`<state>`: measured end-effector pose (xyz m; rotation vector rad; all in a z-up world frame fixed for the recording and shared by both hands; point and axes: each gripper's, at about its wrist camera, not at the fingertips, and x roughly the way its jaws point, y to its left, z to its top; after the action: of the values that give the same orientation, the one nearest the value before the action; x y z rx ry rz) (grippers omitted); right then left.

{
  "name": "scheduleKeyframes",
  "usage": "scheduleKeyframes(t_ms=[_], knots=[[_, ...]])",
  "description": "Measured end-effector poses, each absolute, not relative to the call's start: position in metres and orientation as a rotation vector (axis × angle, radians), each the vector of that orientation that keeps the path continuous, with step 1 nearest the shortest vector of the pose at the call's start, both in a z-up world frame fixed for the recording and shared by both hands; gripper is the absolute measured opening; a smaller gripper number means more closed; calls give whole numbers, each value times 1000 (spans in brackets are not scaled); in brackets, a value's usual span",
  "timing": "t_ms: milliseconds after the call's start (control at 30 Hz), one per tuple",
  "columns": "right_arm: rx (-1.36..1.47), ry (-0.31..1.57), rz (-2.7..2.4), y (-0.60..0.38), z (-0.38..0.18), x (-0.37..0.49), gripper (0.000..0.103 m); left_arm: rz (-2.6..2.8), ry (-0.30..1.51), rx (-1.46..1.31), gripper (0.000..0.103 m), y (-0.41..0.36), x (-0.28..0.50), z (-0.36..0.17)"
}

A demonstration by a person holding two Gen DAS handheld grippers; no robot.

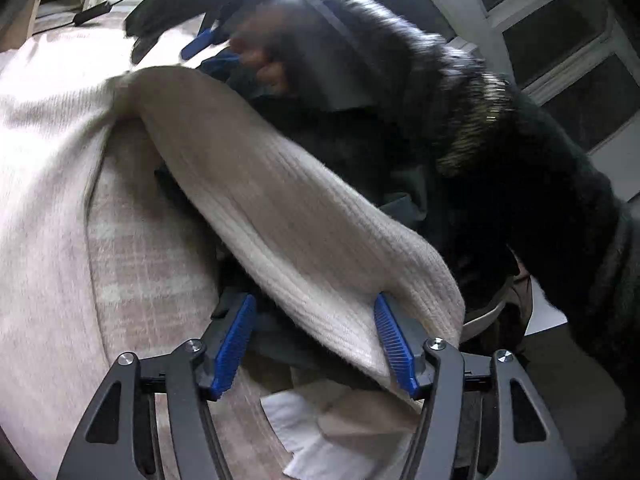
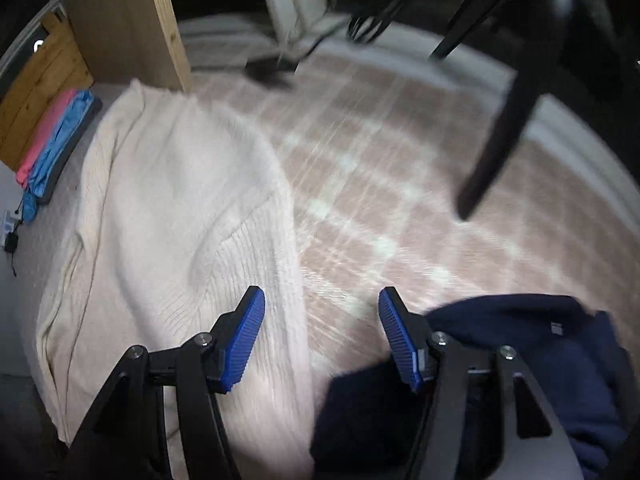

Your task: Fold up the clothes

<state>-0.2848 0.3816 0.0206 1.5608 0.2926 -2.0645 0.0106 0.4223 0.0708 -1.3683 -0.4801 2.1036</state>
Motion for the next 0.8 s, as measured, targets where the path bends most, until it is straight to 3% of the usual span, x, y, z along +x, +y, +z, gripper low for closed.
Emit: scheduleKeyframes(t_ms=[33,100,133,167,367,433,500,533,633,700,800], knots=[[1536,302,-2073,380,20,-284,57,2110,-473,-1360,37,423,11,70],[1497,334,-2071,375,21,-281,16,2112,-452,-1350,22,425,13,69],[1498,333,-2052,373,21,-280,2,2109,-437,-1348,10,427,14,69],[1494,328,-2037,373,24,-277,4,2105,-420,-1343,5,429,17,71],[1264,479,-2165,372,81,-263,3,2090,-338,-1262,6,452,34,93],[1271,506,-2170,369,76,-265,3,2104,-295,-1304,10,459,34,86],[1279,654,-2199,360,54,-263,3,2091,-316,-1344,10,459,33,79],[1286,732,-2205,356,43,-264,3,2087,-322,-1358,12,459,33,77],[1373,825,-2187,356,18,-263,4,2095,-311,-1378,35,455,38,82],[1382,814,-2251,366,29,-259,9,2112,-288,-1379,37,450,44,89],[1382,539,-2263,402,77,-241,11,2145,-244,-1371,39,436,57,103]])
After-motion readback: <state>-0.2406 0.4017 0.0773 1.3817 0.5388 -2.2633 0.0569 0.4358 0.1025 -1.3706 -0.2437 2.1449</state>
